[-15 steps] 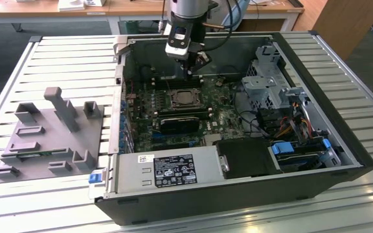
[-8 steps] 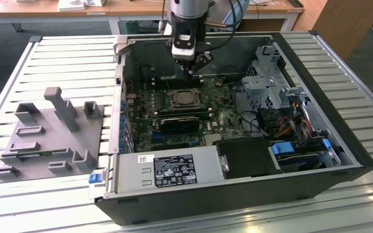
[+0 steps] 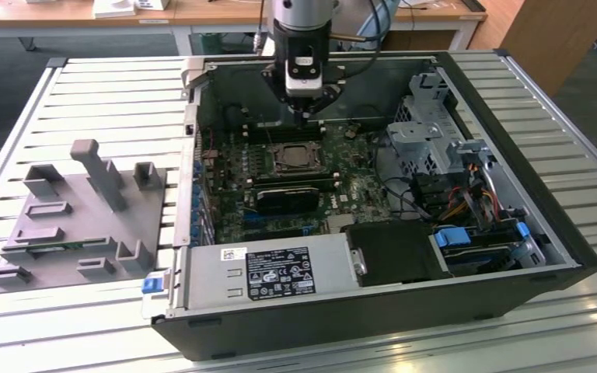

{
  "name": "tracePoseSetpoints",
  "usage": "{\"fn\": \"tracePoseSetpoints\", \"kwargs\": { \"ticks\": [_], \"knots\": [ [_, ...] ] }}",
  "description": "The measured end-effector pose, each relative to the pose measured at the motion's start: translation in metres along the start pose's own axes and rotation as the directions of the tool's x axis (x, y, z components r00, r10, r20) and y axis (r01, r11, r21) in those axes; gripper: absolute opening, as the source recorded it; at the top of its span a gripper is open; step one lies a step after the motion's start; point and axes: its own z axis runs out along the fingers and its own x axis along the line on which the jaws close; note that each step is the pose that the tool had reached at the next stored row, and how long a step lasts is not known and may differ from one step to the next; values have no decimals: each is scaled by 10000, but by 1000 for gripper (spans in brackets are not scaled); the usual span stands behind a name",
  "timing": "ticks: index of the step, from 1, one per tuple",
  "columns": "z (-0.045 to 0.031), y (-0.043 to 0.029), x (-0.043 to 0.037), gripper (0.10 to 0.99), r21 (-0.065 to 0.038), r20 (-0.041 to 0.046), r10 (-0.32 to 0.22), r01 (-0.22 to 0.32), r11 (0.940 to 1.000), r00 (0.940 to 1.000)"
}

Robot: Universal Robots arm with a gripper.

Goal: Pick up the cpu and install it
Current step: 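Install the first cpu locking lever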

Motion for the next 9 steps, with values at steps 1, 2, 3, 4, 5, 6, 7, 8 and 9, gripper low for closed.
{"fn": "tracePoseSetpoints", "kwargs": {
  "ticks": [1, 2, 3, 4, 5, 6, 7, 8, 9],
  "knots": [
    [1, 0, 0, 106, -7, -5, -178, 178, 9998, 9998],
    [1, 0, 0, 106, -14, -9, -359, 359, 9994, 9994],
    [2, 0, 0, 106, -22, -14, -537, 537, 9986, 9986],
    [3, 0, 0, 106, -29, -18, -717, 717, 9974, 9974],
    [5, 0, 0, 106, -37, -22, -897, 897, 9960, 9960],
    [7, -1, 0, 106, -44, -26, -1074, 1074, 9942, 9942],
    [8, 0, 0, 106, -51, -30, -1271, 1271, 9919, 9919],
    [9, 0, 0, 106, -58, -34, -1447, 1447, 9895, 9895],
    [10, 0, 1, 106, -67, -37, -1625, 1625, 9867, 9867]
  ]
}}
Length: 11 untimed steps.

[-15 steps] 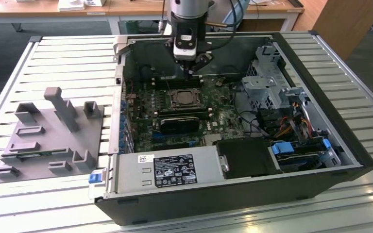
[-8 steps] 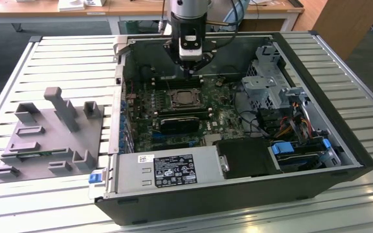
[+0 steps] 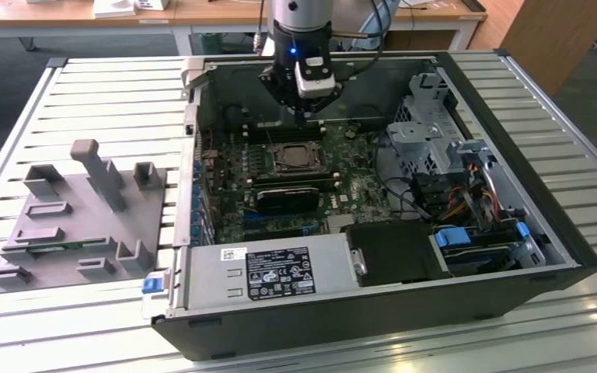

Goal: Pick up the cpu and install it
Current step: 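Install the first cpu locking lever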

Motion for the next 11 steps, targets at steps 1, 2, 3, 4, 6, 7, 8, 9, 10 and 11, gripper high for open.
{"fn": "tracePoseSetpoints", "kwargs": {
  "ticks": [1, 2, 3, 4, 6, 7, 8, 9, 10, 11],
  "knots": [
    [1, 0, 0, 106, -7, -4, -179, 179, 9998, 9998],
    [1, -1, 1, 106, -13, -9, -341, 341, 9994, 9994],
    [2, -1, 1, 106, -19, -13, -492, 492, 9988, 9988],
    [3, -2, 3, 106, -25, -15, -617, 617, 9981, 9981],
    [4, -5, 6, 106, -35, -21, -862, 862, 9963, 9963],
    [5, -6, 8, 106, -39, -24, -990, 990, 9951, 9951],
    [5, -6, 8, 106, -45, -27, -1139, 1139, 9935, 9935],
    [7, -6, 8, 106, -52, -31, -1315, 1315, 9913, 9913],
    [8, -6, 9, 106, -60, -35, -1495, 1494, 9888, 9888],
    [9, -6, 9, 106, -67, -38, -1670, 1669, 9859, 9860]
  ]
}}
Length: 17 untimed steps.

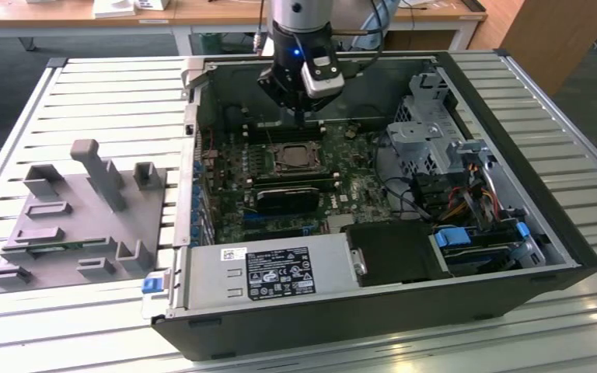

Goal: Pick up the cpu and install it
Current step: 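Install the first cpu locking lever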

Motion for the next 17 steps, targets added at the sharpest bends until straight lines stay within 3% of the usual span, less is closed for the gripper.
{"fn": "tracePoseSetpoints", "kwargs": {
  "ticks": [5, 10, 13, 14, 17],
  "knots": [
    [13, 0, 0, 106, -36, -22, -913, 913, 9958, 9958],
    [30, -1, 1, 106, -88, -43, -1767, 1766, 9842, 9843],
    [40, -1, 2, 106, -217, -102, -1946, 1943, 9807, 9808],
    [40, -1, 3, 106, -221, -150, -1949, 1945, 9807, 9807],
    [40, -2, 5, 106, -224, -166, -1946, 1942, 9807, 9807]
  ]
}}
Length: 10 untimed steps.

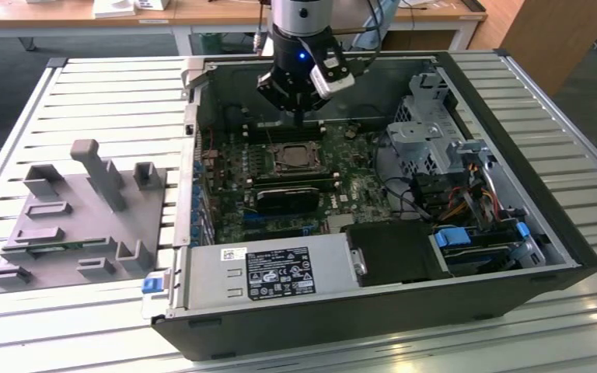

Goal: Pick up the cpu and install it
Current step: 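Install the first cpu locking lever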

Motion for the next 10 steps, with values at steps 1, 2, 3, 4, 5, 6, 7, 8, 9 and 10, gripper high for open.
{"fn": "tracePoseSetpoints", "kwargs": {
  "ticks": [1, 2, 3, 4, 5, 6, 7, 8, 9, 10],
  "knots": [
    [1, 0, 3, 106, -1, 1, 0, 0, 10000, 10000],
    [1, -1, 9, 106, -2, 1, -1, 1, 10000, 10000],
    [1, -2, 19, 106, -3, 1, -2, 2, 10000, 10000],
    [1, -4, 33, 106, -3, 1, -3, 3, 10000, 10000],
    [1, -5, 49, 106, -2, 1, -2, 2, 10000, 10000],
    [0, -8, 73, 106, 0, 0, -1, 1, 10000, 10000],
    [-1, -11, 101, 106, 0, -1, 0, 0, 10000, 10000],
    [-1, -14, 129, 106, -1, 0, -2, 2, 10000, 10000],
    [0, -16, 152, 106, -1, 1, -2, 2, 10000, 10000],
    [1, -17, 168, 106, -2, 2, -1, 1, 10000, 10000]
  ]
}}
